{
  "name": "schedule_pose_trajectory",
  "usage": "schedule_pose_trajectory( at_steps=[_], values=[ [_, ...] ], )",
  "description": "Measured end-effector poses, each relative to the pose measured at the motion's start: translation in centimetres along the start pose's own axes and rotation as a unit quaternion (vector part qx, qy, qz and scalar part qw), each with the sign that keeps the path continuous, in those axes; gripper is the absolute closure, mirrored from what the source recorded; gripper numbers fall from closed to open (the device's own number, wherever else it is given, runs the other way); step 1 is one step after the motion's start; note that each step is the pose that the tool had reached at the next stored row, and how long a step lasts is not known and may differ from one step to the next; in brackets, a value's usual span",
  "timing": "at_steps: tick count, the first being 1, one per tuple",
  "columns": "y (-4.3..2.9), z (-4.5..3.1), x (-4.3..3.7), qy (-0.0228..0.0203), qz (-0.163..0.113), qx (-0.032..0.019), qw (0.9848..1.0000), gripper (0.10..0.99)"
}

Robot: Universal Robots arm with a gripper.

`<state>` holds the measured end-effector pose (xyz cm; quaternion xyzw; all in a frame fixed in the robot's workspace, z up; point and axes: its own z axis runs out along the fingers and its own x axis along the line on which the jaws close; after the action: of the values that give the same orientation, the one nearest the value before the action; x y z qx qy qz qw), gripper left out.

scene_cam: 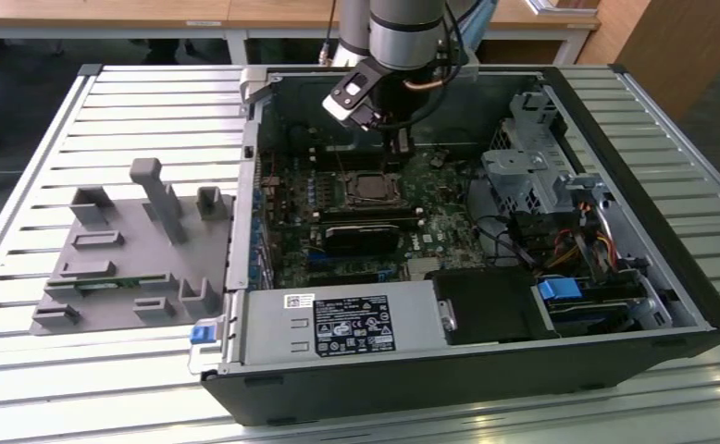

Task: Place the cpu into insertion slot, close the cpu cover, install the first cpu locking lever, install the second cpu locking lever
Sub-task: 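Close the cpu cover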

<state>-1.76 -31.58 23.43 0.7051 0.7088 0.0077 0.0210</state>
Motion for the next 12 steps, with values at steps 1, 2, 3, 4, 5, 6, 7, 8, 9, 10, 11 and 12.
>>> schedule_pose_trajectory(
  at_steps=[1,2,3,4,5,6,7,8,9,10,11,12],
  values=[
    [-0.31,0.07,0.0,0.0,0.0,0.0,1.0,0.961],
    [-0.54,0.12,0.01,0.0,0.0,0.0,1.0,0.961],
    [-0.75,0.14,0.02,-0.0001,0.0,0.0001,1.0,0.961],
    [-0.98,0.15,0.03,-0.0001,0.0,0.0001,1.0,0.961],
    [-1.16,0.15,0.04,-0.0001,0.0,0.0001,1.0,0.961],
    [-1.34,0.16,0.05,-0.0001,0.0,0.0001,1.0,0.961],
    [-1.51,0.17,0.06,0.0,0.0,0.0,1.0,0.961],
    [-1.64,0.17,0.07,0.0,0.0,0.0,1.0,0.961],
    [-1.75,0.17,0.07,0.0,0.0,0.0,1.0,0.961],
    [-1.79,0.17,0.07,-0.0001,0.0,0.0001,1.0,0.961],
    [-1.8,0.17,0.07,-0.0001,0.0,0.0001,1.0,0.961],
    [-1.82,0.17,0.07,0.0,0.0,0.0001,1.0,0.961]
  ],
)
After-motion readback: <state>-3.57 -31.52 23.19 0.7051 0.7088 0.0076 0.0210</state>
